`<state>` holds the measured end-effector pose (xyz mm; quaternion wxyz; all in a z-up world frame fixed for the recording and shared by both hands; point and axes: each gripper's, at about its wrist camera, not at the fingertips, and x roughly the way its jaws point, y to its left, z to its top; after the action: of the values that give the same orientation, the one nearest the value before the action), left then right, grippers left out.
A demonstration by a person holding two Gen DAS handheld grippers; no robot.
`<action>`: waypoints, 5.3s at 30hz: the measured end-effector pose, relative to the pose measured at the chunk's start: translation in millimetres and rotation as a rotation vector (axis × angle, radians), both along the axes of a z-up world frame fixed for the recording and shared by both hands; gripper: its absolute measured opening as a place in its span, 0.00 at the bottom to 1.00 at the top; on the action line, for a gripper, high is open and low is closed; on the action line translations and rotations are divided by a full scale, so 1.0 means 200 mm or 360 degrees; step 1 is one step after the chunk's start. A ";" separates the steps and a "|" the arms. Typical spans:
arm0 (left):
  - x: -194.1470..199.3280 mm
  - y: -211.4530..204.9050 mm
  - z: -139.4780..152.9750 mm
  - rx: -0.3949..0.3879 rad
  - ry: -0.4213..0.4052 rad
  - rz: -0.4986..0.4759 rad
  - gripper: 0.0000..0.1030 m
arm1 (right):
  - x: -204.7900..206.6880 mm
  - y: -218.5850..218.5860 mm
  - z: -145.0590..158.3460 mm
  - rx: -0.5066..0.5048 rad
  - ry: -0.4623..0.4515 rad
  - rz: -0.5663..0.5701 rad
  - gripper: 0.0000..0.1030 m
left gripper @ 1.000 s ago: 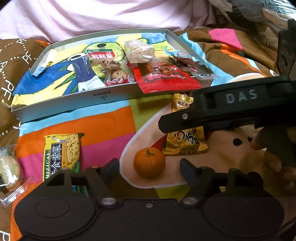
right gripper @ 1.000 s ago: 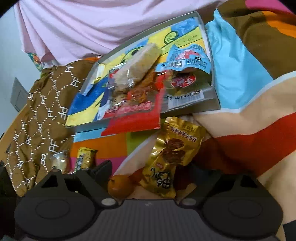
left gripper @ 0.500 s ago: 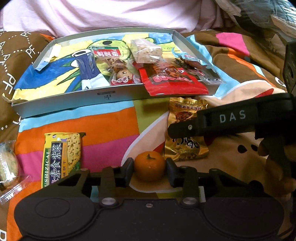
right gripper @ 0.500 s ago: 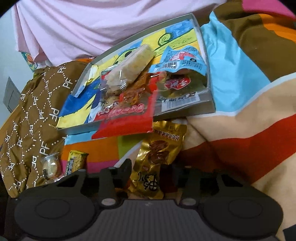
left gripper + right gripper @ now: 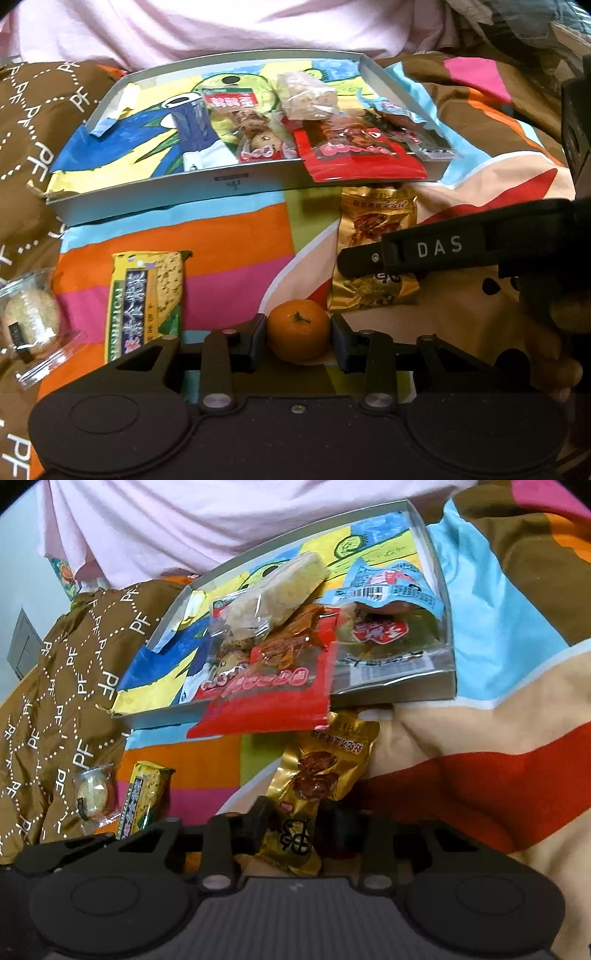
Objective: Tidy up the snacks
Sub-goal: 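Lift the orange and gold packet and carry them toward the tray, then lower the orange and gold packet into the tray and open both tools, then move both tools back toward the cracker packet and round cake on the blanket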
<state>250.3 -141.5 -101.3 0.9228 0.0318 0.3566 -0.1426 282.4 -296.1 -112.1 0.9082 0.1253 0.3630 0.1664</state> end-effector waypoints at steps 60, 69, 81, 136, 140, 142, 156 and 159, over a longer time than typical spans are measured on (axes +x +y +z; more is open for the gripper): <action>0.27 0.47 0.54 -0.0116 -0.0340 0.0644 0.38 | -0.02 0.24 0.30 0.0256 -0.0814 0.0130 0.20; 0.47 0.49 0.42 -0.0112 -0.0279 0.0704 0.38 | 0.16 0.31 0.26 0.0285 -0.0764 0.0188 0.20; 0.59 0.53 0.29 -0.0118 -0.0208 0.0768 0.38 | 0.26 0.37 0.17 0.0239 -0.0625 0.0215 0.21; -0.08 0.68 0.67 -0.0048 -0.0518 0.0915 0.99 | -0.35 0.51 0.35 -0.0244 -0.1023 0.0087 1.00; -0.17 0.76 0.66 -0.0074 -0.0476 0.0957 0.99 | -0.44 0.52 0.34 -0.0274 -0.1001 0.0120 1.00; -0.21 0.79 0.64 -0.0083 -0.0461 0.0976 0.99 | -0.45 0.52 0.34 -0.0285 -0.0996 0.0132 1.00; -0.46 0.83 0.40 0.0012 -0.0230 0.0941 0.99 | -0.63 0.62 0.27 -0.0394 -0.0805 0.0279 1.00; -0.47 0.84 0.34 0.0020 -0.0164 0.0911 0.99 | -0.63 0.65 0.24 -0.0419 -0.0676 0.0291 1.00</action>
<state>155.7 25.8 -32.7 0.9422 -0.0573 0.3045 0.1277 156.2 -165.3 -64.7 0.9537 -0.0650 0.1927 0.2217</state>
